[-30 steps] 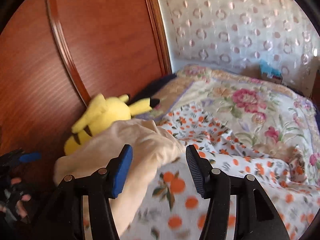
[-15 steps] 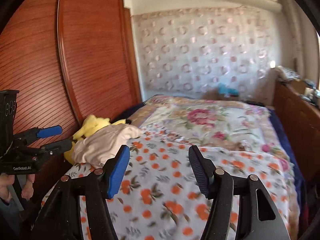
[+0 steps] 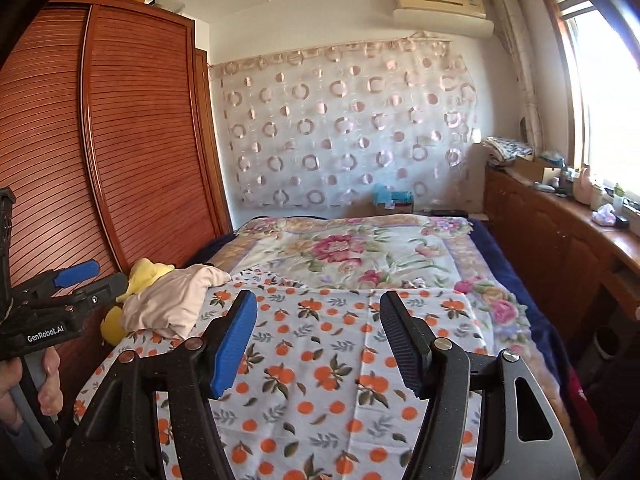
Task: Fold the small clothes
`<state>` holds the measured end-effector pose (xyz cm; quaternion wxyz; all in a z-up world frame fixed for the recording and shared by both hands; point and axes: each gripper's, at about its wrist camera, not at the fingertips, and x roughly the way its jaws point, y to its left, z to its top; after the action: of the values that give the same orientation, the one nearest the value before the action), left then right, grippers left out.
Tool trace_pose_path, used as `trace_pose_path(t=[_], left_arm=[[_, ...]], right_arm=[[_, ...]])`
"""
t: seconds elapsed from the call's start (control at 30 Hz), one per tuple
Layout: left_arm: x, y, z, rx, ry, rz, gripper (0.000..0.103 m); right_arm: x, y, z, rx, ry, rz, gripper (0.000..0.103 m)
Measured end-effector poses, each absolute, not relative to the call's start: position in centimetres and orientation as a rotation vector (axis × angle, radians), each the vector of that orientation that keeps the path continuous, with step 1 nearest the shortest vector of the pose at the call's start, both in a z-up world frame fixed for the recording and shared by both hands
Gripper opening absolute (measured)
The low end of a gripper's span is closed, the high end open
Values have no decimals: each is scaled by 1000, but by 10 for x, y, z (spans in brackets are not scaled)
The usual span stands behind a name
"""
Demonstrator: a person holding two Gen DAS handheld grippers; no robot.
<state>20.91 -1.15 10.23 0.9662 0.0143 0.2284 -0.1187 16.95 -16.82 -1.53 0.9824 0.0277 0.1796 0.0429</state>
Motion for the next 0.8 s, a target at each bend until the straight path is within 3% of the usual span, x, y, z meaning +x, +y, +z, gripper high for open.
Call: trace_pose_path(t=[0.8], left_arm=[[181,-31,106,65,433,-223,82]], right_arm=[[144,-177,-19,76,344,59,67]])
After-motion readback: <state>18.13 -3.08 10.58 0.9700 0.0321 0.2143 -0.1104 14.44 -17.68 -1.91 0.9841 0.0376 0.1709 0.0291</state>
